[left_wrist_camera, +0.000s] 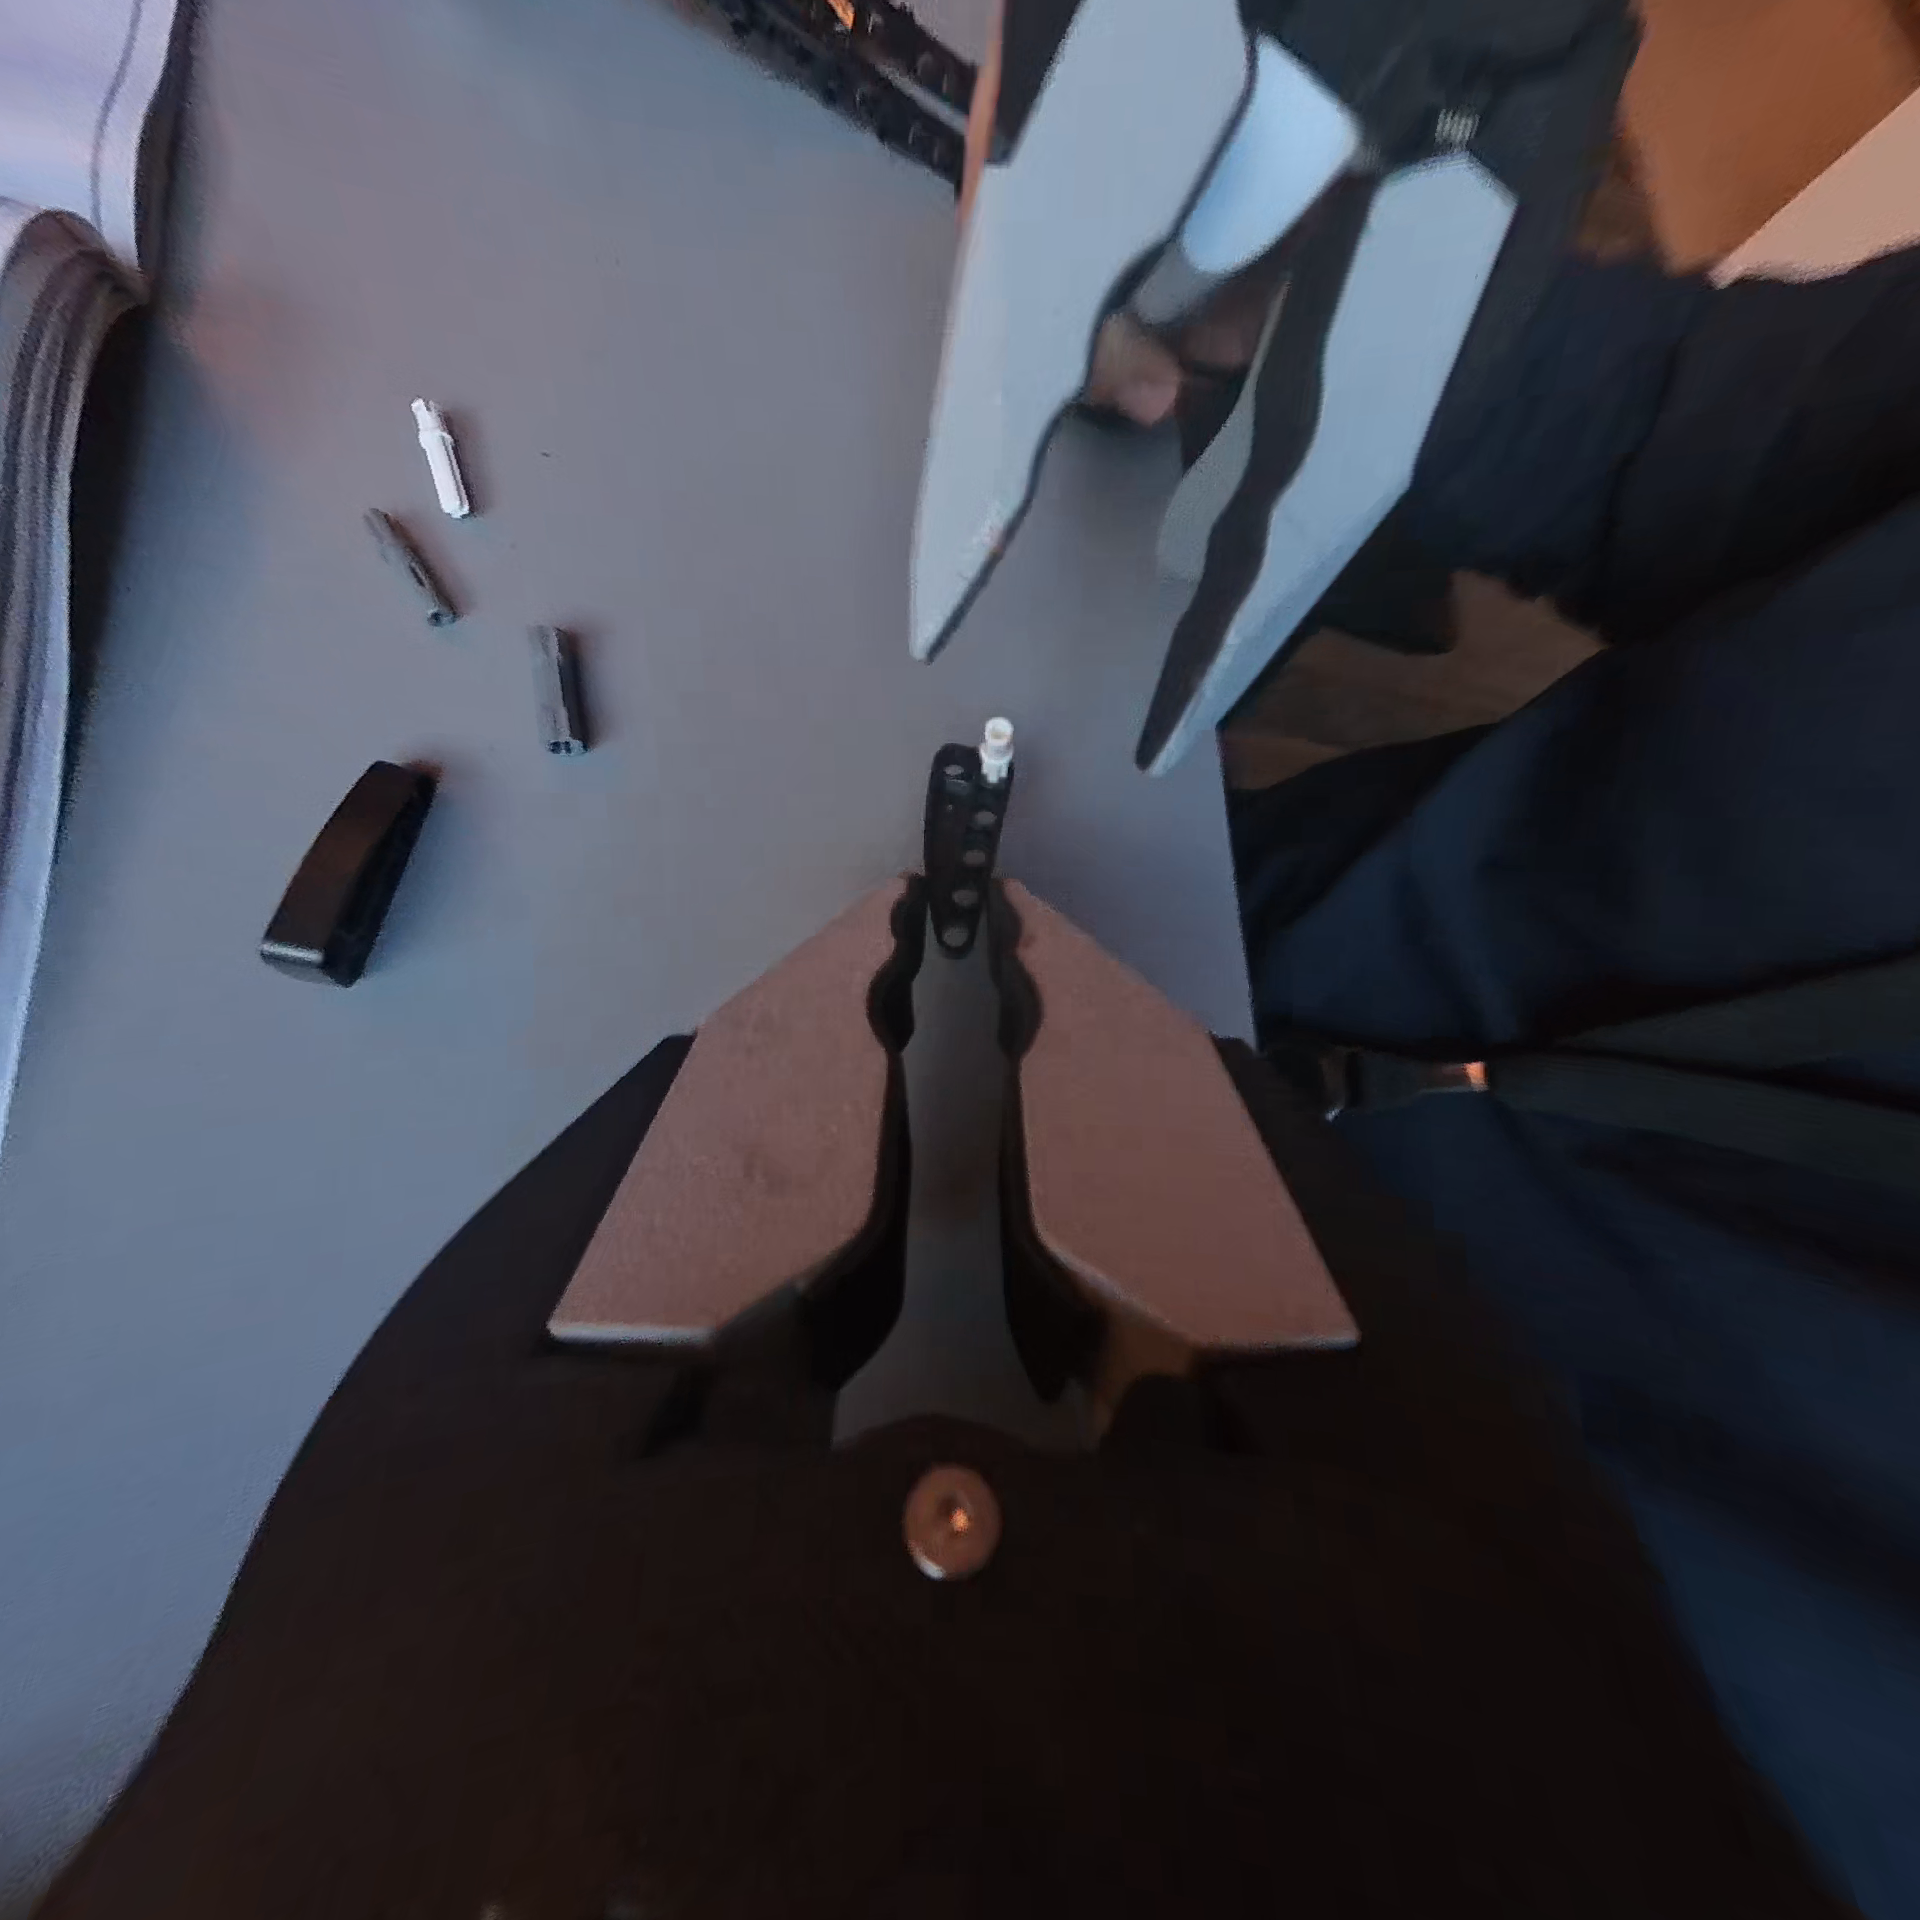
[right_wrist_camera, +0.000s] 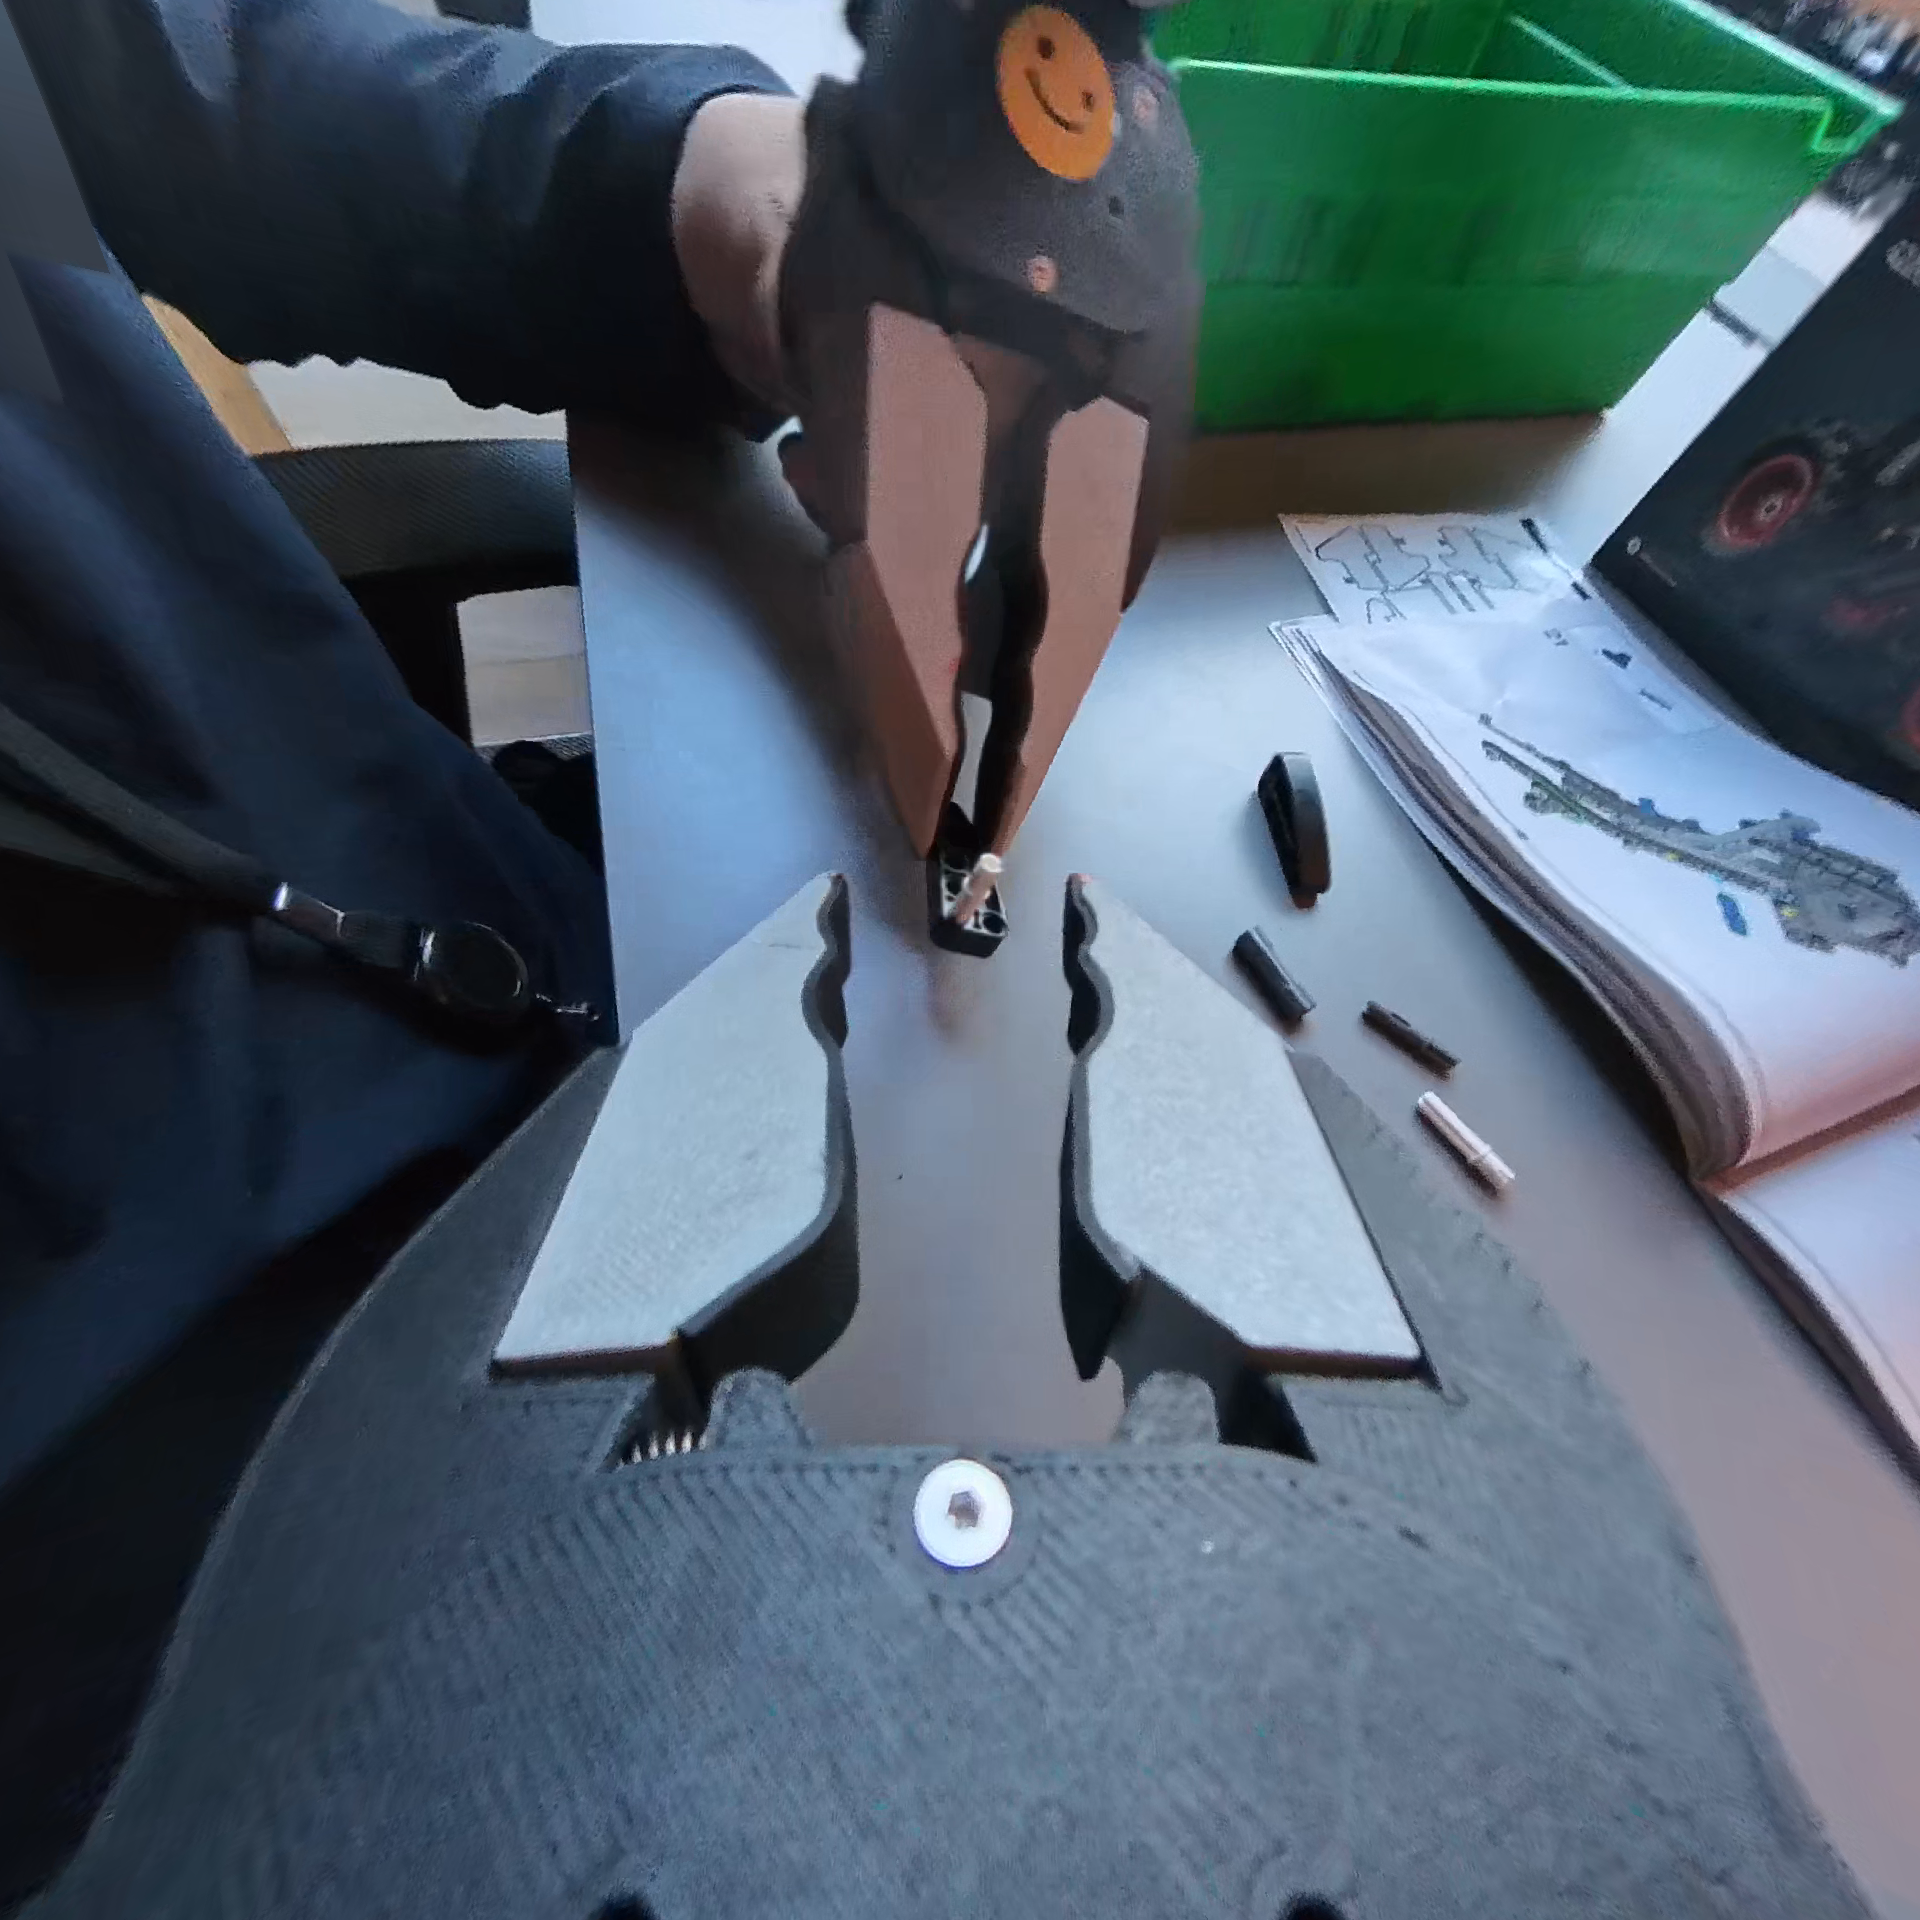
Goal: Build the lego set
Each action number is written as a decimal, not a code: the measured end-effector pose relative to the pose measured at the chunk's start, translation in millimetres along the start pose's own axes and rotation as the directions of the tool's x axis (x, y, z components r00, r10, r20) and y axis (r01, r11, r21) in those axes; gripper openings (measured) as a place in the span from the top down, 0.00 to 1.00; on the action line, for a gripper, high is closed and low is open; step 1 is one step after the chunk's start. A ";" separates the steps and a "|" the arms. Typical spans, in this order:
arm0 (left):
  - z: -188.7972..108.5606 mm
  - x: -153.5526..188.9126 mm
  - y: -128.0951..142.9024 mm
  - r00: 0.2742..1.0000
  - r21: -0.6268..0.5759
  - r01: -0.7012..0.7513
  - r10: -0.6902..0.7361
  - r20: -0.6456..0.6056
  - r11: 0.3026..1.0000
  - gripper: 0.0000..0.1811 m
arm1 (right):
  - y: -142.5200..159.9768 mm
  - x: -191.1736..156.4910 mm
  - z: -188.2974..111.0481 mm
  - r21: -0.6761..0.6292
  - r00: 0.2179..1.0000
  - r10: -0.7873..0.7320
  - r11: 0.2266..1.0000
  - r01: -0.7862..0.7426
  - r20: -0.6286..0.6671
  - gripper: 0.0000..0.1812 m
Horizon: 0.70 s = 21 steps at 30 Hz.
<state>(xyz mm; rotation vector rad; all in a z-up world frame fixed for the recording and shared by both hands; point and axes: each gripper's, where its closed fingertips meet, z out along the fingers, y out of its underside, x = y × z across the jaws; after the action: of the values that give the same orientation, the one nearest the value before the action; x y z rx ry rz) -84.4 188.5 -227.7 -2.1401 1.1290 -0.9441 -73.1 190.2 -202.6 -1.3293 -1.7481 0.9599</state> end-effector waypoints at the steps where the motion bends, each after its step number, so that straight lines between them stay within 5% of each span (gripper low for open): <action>1: -1.5 0.3 -2.3 0.999 0.018 0.037 -0.036 -0.026 0.999 0.95 | -1.0 -0.9 0.2 0.006 1.000 -0.027 1.000 0.027 -0.003 0.79; 10: -8.3 10.9 -16.4 0.952 0.085 0.238 -0.216 -0.215 0.967 0.95 | -8.9 13.0 2.5 0.041 0.992 -0.086 0.995 0.090 -0.089 0.82; 21: -9.9 3.4 -14.4 0.919 0.078 0.340 -0.313 -0.240 0.937 0.95 | -12.0 11.6 11.1 -0.065 0.903 -0.346 0.938 0.341 -0.256 0.83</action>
<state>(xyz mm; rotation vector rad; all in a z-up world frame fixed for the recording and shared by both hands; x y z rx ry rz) -83.9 191.6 -210.1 -2.2048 0.7991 -1.3982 -90.4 197.8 -195.9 -1.0546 -1.7088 0.5426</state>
